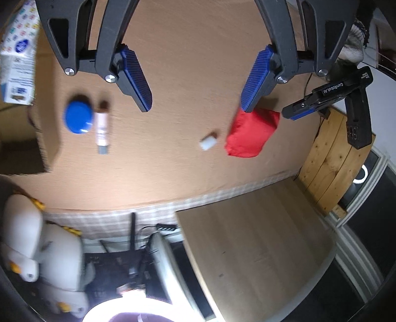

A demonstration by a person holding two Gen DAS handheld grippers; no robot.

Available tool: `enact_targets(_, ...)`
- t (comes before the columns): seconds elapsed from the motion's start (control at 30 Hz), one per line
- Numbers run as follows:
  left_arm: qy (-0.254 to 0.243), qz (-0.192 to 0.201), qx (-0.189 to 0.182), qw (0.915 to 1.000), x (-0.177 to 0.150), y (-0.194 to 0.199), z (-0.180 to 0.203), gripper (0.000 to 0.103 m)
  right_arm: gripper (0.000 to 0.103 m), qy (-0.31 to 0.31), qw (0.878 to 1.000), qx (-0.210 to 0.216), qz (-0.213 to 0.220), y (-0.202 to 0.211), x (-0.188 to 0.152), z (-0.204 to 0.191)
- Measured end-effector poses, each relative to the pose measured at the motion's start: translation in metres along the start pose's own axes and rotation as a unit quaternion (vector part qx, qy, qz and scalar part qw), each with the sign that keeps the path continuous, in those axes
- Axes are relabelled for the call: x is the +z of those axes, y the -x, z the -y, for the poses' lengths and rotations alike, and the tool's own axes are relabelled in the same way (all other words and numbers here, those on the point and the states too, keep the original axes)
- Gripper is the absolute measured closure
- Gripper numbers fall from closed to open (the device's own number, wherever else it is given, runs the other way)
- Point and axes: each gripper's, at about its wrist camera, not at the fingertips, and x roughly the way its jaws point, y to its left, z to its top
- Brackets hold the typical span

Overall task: Organize objects
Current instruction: 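Move both tools to the red pouch and close on it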

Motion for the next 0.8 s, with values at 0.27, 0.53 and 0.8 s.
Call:
enact_targets(0.27,-0.011,-0.024,-0.018,0.9995,0.021,-0.022,-0.029,0.032,0.032,-0.020,0.995,0.045,-0.084,-0.066,0.020,-0.028)
enact_targets(0.53,-0.023,-0.052,-0.036,0.9977,0.033,-0.046,-0.046,0.032,0.032,-0.043,0.989,0.065,-0.129,-0.117,0.031,-0.038)
enact_targets(0.8,-0.036,-0.076,-0.051,0.9951,0.038,-0.066,-0.047,0.029,0.032,-0.059,0.984,0.074,-0.152,-0.151,0.037,-0.046)
